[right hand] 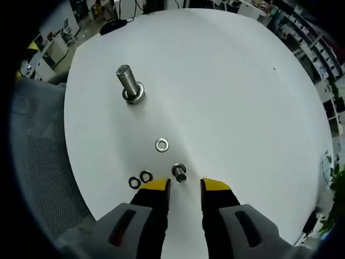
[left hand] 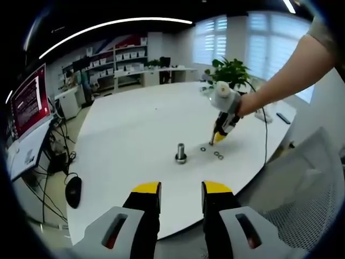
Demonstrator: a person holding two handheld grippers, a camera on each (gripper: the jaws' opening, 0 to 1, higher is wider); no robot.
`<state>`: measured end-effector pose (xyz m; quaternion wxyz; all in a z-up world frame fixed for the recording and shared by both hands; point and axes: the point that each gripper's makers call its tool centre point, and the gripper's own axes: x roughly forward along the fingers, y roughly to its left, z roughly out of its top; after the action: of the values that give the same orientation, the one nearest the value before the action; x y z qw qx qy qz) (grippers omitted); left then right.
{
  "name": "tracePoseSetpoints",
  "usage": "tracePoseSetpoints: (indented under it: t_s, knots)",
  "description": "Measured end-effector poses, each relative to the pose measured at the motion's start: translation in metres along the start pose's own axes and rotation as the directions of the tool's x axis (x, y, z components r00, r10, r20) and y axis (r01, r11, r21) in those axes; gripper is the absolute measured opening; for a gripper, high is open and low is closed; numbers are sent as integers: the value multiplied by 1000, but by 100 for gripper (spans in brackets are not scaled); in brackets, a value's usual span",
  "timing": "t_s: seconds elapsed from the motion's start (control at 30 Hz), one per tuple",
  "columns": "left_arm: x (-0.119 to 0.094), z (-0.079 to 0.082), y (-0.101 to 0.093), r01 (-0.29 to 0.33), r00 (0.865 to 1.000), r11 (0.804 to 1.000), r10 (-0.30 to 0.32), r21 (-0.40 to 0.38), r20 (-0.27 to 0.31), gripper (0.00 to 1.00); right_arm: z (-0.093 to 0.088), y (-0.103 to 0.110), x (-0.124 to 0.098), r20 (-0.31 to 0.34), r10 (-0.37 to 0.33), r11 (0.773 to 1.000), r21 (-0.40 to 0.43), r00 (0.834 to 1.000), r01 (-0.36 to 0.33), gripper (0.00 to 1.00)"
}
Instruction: Place the washer onto the threaded stud by aligning its center hole with the stud, sliding it down to the base, and recovering from edge contact or off-axis alignment until the washer reaches the visible bottom stop.
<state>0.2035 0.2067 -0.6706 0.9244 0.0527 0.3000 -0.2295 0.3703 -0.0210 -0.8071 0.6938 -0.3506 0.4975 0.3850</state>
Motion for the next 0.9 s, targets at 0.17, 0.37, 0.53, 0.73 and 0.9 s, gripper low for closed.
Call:
tracePoseSetpoints:
  t_s: [0.17, 0.37, 0.53, 0.73, 0.9]
  knots:
    - [0, 1, 0, 3, 1000, 1000, -3, 0, 3, 28, 14, 3, -3, 32, -1, 1000, -17, 999, 2, 26]
    - [0, 1, -1, 4, 1000, 1000, -4, 1, 5, 28, 38, 13, -1, 57, 17, 997, -74, 998, -12, 26]
    - [0, 1, 0, 2, 1000, 1000, -2, 0, 5, 28, 46, 25, 9, 26, 55, 990, -132, 998, -51, 26]
    - [0, 1, 0, 1, 1000, 1000, -1, -1, 4, 28, 44, 32, 20, -27, 79, 981, -176, 997, -83, 26]
    - [0, 1, 0, 2, 1000, 1000, -2, -2, 6, 28, 43, 32, 27, -55, 83, 975, -201, 995, -93, 26]
